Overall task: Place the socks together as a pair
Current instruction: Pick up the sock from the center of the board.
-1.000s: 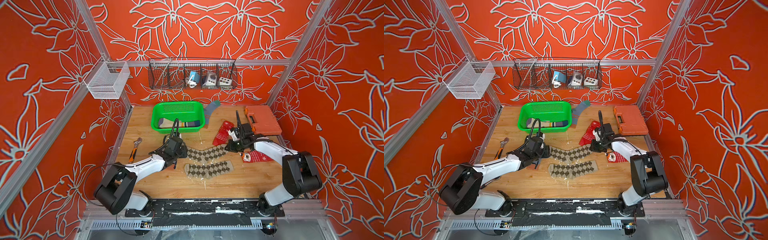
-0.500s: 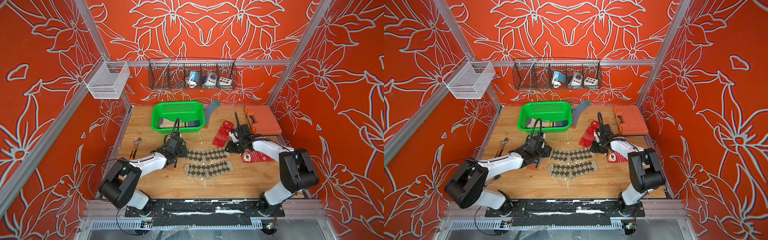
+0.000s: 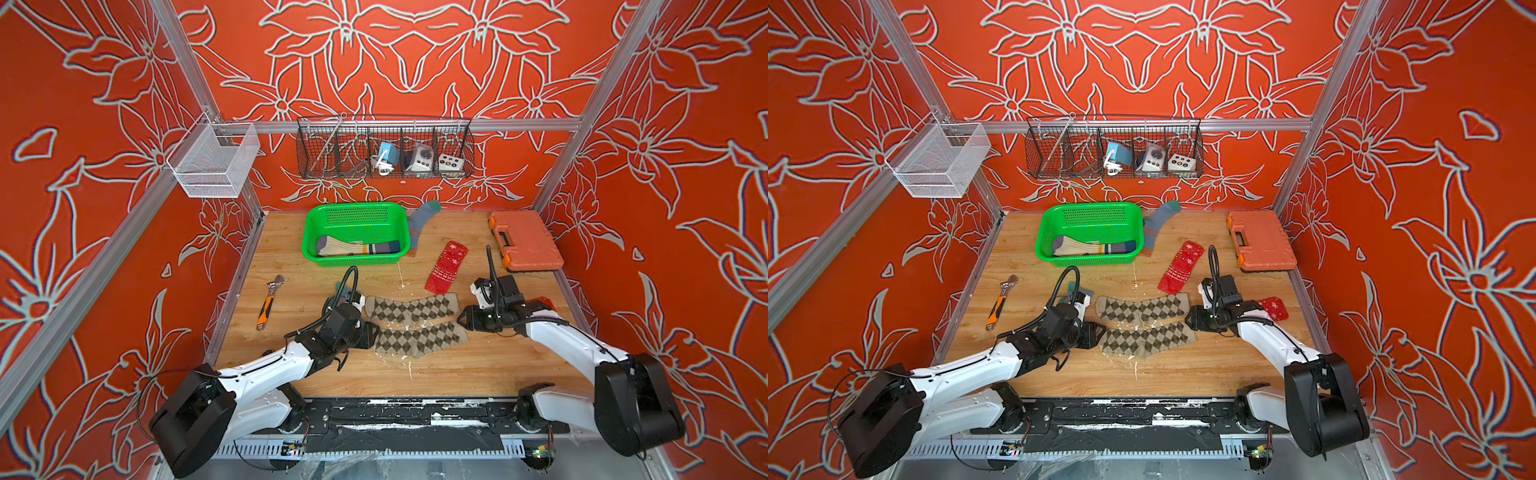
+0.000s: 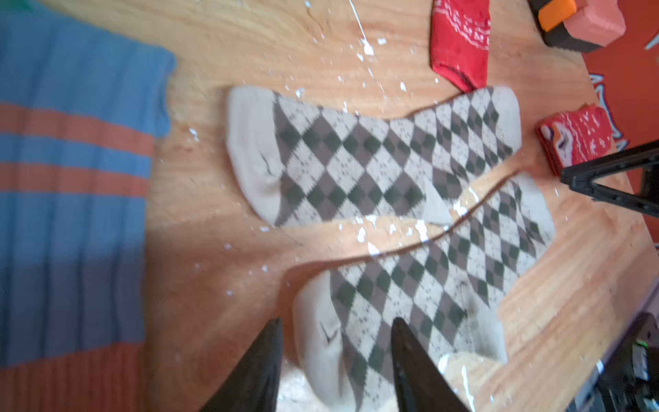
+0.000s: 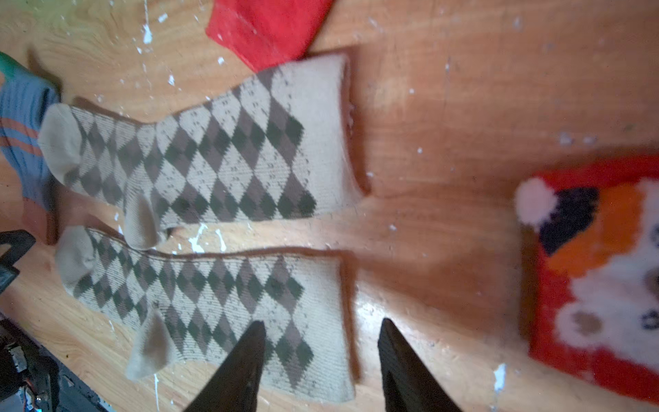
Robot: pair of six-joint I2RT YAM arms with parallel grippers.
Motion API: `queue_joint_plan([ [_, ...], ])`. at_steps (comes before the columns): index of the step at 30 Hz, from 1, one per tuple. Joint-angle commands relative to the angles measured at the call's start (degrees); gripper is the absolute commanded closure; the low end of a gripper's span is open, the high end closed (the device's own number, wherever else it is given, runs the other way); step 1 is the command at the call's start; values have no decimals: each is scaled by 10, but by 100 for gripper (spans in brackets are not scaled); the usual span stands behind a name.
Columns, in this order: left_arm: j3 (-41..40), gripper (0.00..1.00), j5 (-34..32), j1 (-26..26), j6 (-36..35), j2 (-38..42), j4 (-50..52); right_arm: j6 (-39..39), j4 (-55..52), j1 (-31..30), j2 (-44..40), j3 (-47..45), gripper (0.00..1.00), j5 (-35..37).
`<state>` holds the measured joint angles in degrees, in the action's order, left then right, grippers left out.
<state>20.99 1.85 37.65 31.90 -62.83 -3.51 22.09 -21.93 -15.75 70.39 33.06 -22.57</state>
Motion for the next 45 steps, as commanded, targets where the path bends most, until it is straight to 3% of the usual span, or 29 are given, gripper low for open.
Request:
queue_joint_plan([
  [1, -20, 51, 3, 5, 18, 8, -13, 13, 0, -2, -11, -16, 45, 2],
  [13, -44, 51, 57, 4, 16, -24, -67, 25, 12, -33, 8, -35, 44, 6],
  [16, -45, 39, 67, 5, 12, -42, -73, 29, 10, -44, 13, -36, 45, 14],
  [22, -48, 31, 53, 5, 16, -50, -74, 36, 3, -50, 12, -39, 55, 26],
  [27, -46, 24, 34, 5, 28, -48, -56, 42, -1, -53, -11, -45, 56, 30],
  [28, -46, 27, 31, 5, 29, -48, -55, 42, -1, -53, -14, -46, 54, 28],
  [32, -46, 60, 31, 5, 30, -64, -58, 44, 0, -55, -18, -48, 51, 25],
  [34, -38, 69, 33, 5, 29, -87, -57, 43, 4, -56, -15, -49, 54, 21],
  [37, -23, 82, 39, 7, 28, -127, -59, 44, 10, -57, -14, -53, 63, 13],
  [41, -1, 100, 13, 18, 26, -141, -26, 45, 6, -56, -32, -52, 84, 2],
  [45, 13, 100, -24, 30, 30, -80, 24, 45, -30, -57, -84, -33, 100, -10],
])
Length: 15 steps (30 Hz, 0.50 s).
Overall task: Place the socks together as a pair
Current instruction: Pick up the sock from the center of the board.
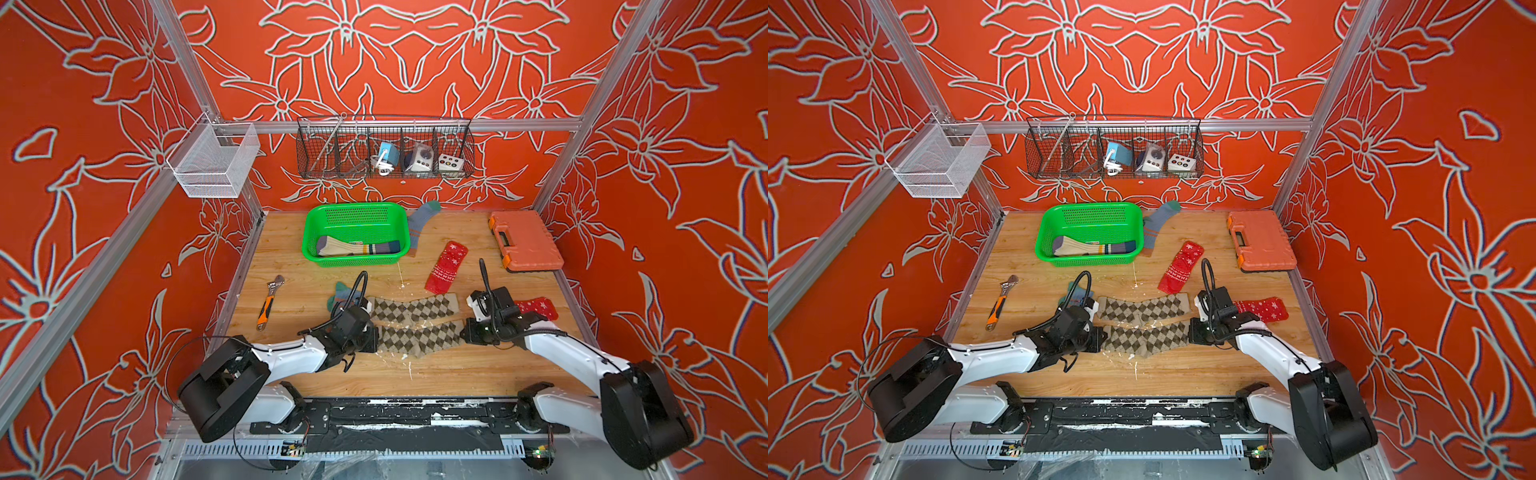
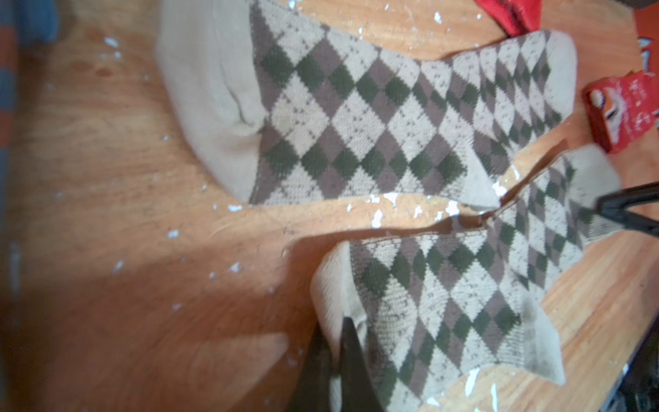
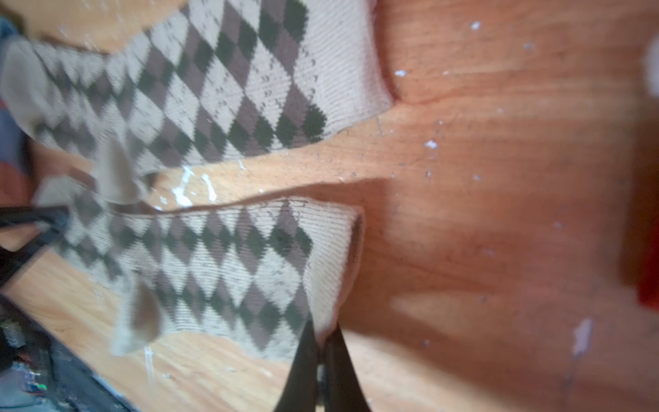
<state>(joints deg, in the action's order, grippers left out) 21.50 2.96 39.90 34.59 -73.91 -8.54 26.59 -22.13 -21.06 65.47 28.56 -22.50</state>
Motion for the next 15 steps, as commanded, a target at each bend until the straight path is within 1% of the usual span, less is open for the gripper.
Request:
queue_joint_plan([
  [1, 12, 100, -41, 8, 4, 53, 88, -1, -45, -4, -50, 24, 100, -11],
  [5, 46, 100, -61, 8, 8, 140, 141, -13, -107, -4, -94, 85, 100, -6],
  [9, 101, 100, -86, 7, 8, 195, 166, -39, -150, -3, -85, 164, 100, 8],
  [12, 150, 100, -112, 2, -12, 189, 167, -47, -144, -2, -58, 211, 100, 5],
  [15, 204, 100, -124, -18, -39, 137, 176, -49, -119, -1, -14, 247, 100, -11],
])
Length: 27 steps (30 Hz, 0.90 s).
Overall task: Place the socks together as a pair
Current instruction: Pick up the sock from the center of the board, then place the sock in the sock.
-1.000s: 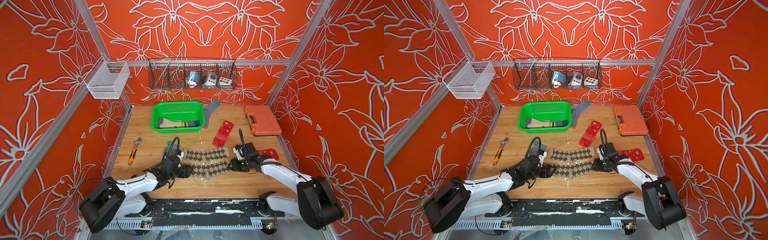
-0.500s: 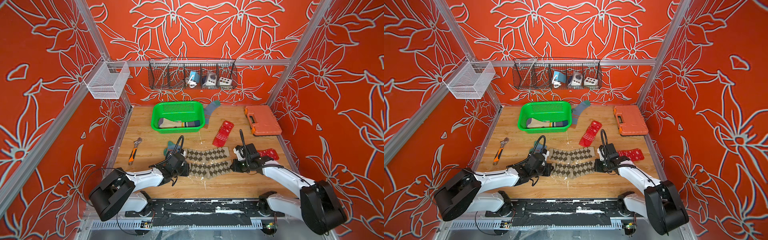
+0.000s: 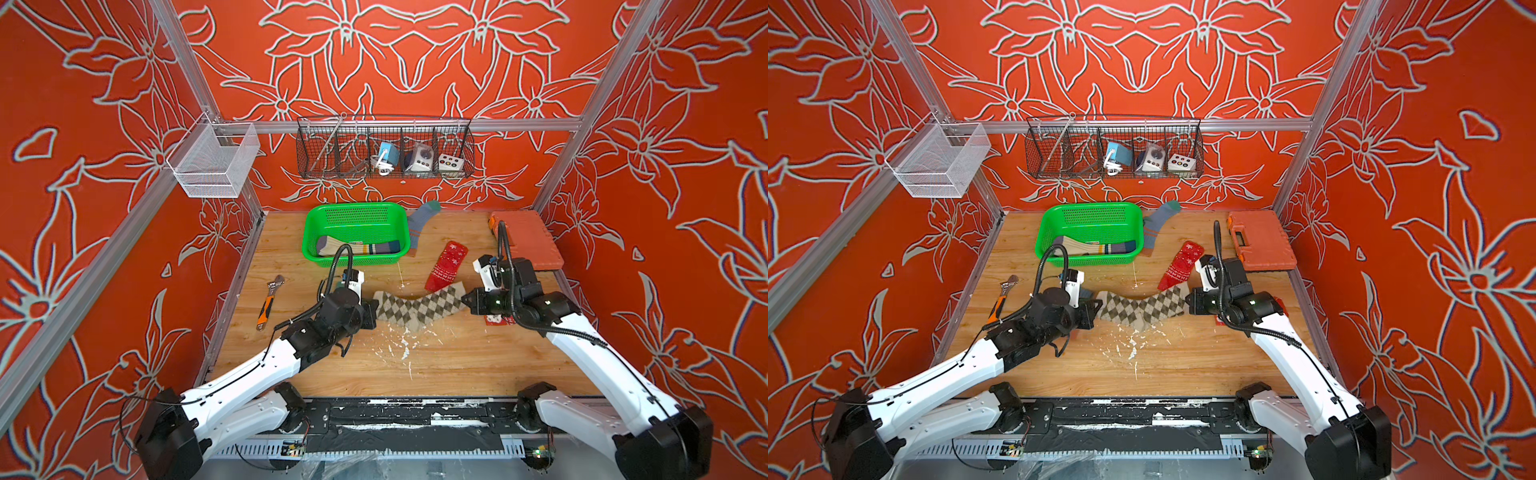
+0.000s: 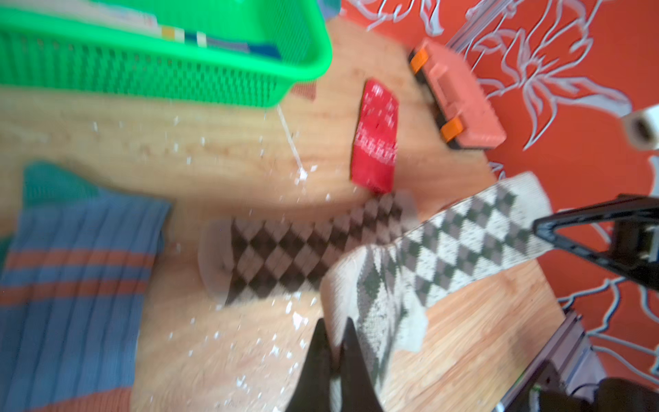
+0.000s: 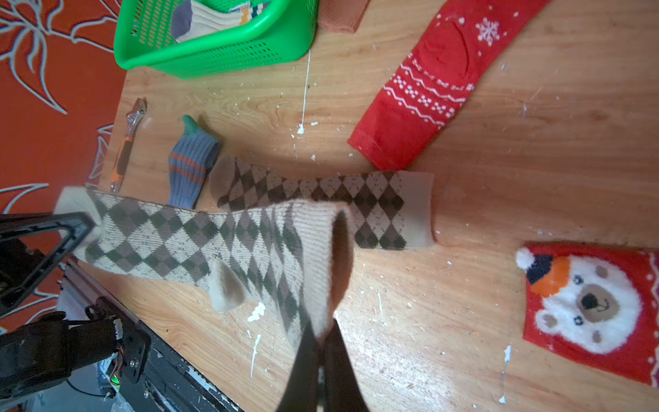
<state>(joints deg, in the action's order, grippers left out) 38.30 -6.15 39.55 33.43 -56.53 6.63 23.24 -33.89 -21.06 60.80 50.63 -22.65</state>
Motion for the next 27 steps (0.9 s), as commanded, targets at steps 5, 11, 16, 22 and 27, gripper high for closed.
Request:
queue_joint_plan([
  [5, 63, 100, -4, -66, -40, -105, -13, -28, 29, 1, 120, 74, 100, -9],
  [11, 54, 100, 26, -83, -39, -151, -48, -44, 40, 3, 183, 94, 100, -7],
  [16, 46, 100, 49, -87, -43, -165, -54, -55, 40, 6, 193, 90, 100, 1],
  [22, 35, 100, 50, -98, -50, -188, -58, -64, 40, 9, 208, 85, 100, 8],
  [27, 21, 100, 49, -106, -53, -203, -65, -69, 48, 11, 226, 77, 100, 9],
])
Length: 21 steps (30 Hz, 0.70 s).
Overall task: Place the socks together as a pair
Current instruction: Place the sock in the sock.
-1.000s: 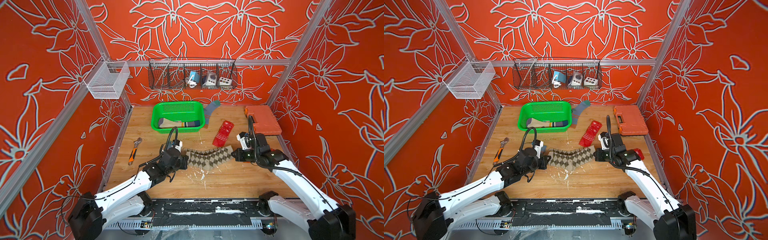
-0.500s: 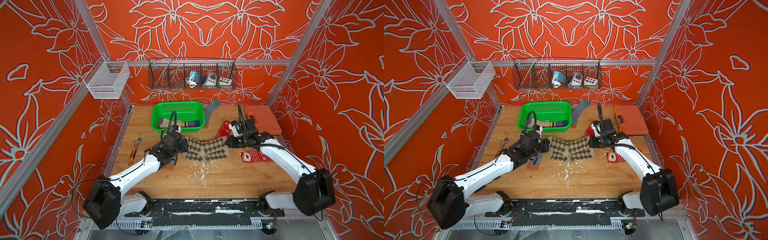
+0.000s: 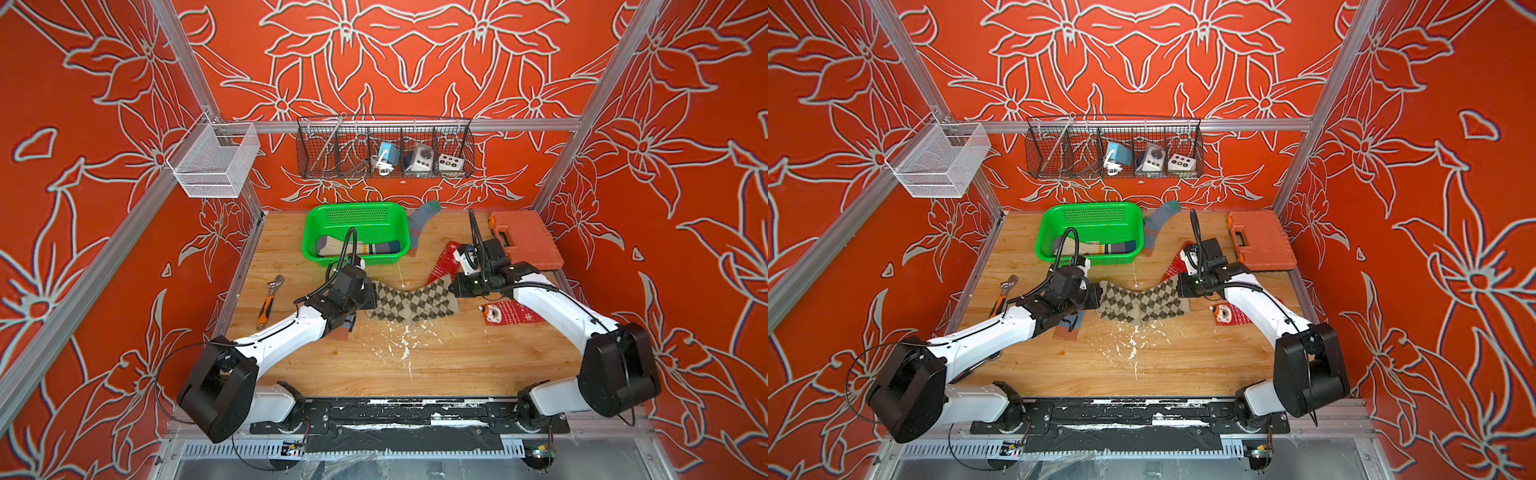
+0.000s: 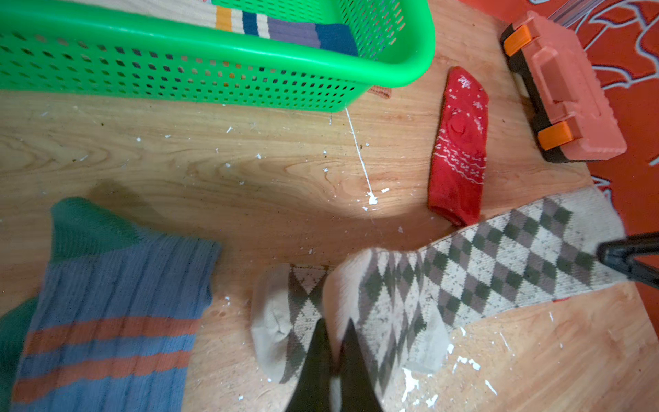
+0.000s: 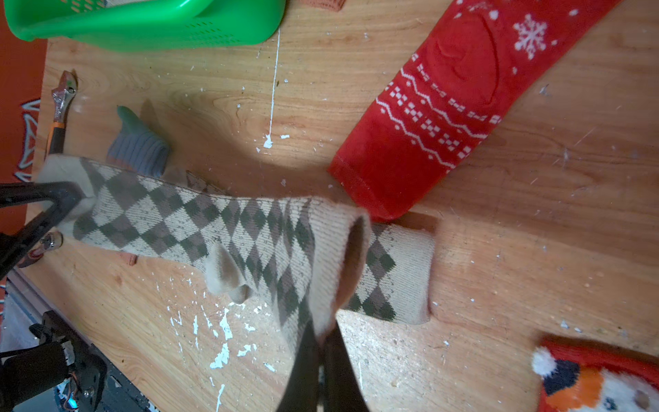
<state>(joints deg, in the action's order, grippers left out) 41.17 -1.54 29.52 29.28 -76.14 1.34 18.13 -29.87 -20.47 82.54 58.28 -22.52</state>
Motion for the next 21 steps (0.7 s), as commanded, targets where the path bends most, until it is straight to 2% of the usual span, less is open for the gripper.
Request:
queue_joint_plan([
  [1, -10, 100, 3, -8, -11, -8, -13, -19, 8, 6, 12, 1, 100, 8],
  [15, -6, 100, 31, -13, -17, -16, 17, -26, -14, 9, -16, -21, 100, 6],
  [21, -11, 100, 16, -14, -21, -32, 17, -27, -5, 9, -6, -29, 100, 7],
])
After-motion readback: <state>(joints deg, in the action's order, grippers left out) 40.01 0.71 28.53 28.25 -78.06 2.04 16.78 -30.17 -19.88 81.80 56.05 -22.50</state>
